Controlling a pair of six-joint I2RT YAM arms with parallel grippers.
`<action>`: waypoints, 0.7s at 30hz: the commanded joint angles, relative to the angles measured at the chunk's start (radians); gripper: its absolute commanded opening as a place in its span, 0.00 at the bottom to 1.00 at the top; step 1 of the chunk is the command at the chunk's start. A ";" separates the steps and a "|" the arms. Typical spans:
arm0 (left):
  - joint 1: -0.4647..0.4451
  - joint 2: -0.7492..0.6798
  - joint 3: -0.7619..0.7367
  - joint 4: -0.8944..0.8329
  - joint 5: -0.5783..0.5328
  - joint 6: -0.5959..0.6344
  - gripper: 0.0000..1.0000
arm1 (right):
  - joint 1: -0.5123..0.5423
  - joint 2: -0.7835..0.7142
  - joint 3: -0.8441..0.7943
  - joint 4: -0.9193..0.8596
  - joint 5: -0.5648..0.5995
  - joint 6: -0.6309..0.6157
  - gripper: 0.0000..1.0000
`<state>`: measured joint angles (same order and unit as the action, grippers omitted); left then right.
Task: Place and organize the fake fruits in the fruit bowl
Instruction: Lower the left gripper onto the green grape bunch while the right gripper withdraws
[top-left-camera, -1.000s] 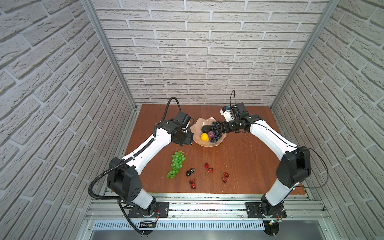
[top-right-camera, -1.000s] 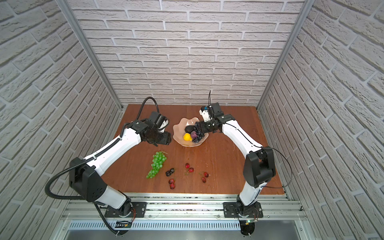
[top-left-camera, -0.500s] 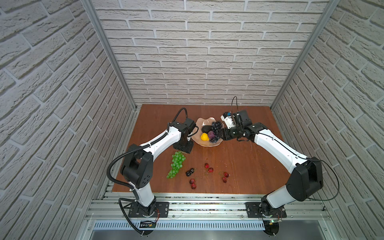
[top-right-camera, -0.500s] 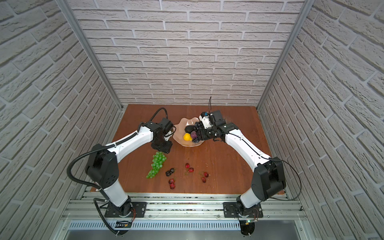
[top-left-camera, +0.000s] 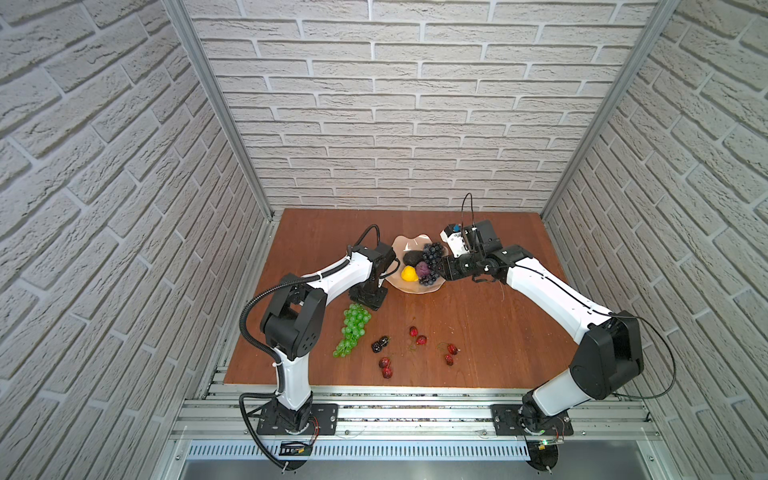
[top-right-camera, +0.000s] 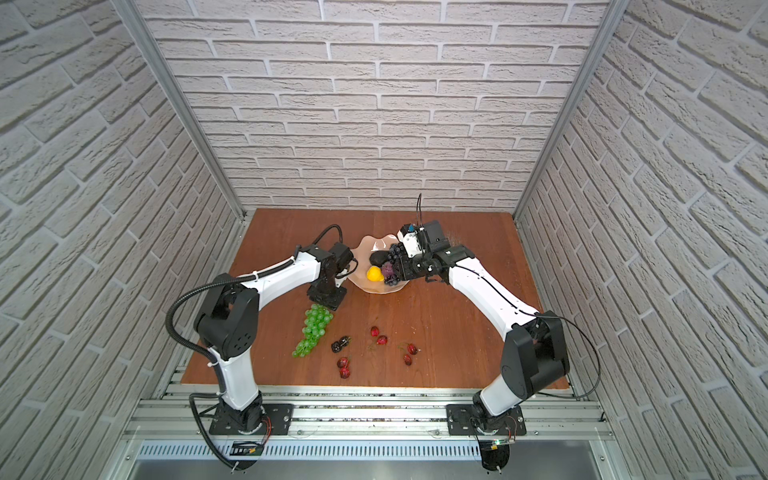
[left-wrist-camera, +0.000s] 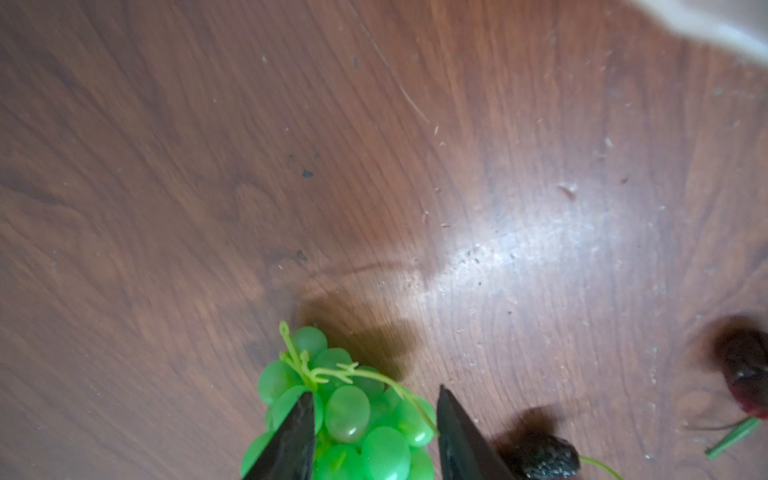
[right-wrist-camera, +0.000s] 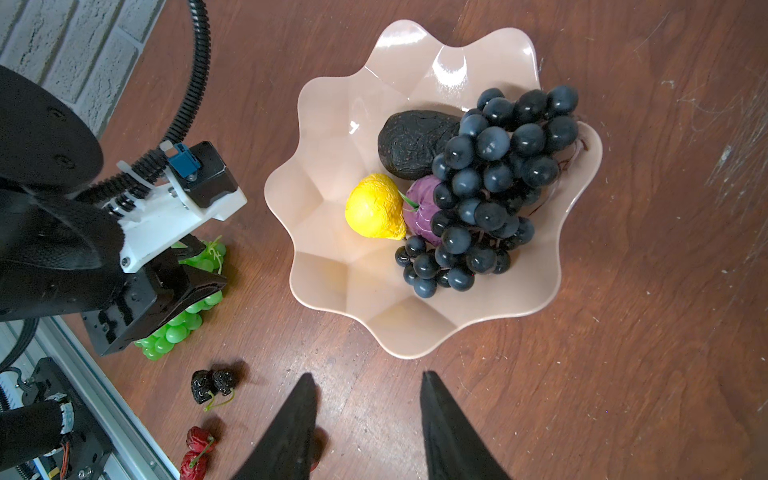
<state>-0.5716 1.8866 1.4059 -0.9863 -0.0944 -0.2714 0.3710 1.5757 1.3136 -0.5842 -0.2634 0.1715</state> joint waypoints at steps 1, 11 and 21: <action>0.011 0.016 -0.010 0.004 -0.036 0.011 0.45 | 0.000 0.006 -0.012 0.034 -0.005 -0.011 0.43; 0.020 0.035 -0.031 0.048 -0.052 0.034 0.44 | 0.000 0.032 -0.005 0.045 -0.019 -0.004 0.43; 0.023 0.038 -0.037 0.049 -0.052 0.034 0.28 | 0.000 0.034 -0.011 0.047 -0.018 -0.004 0.43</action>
<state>-0.5564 1.9232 1.3823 -0.9302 -0.1356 -0.2428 0.3710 1.6123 1.3125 -0.5655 -0.2703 0.1692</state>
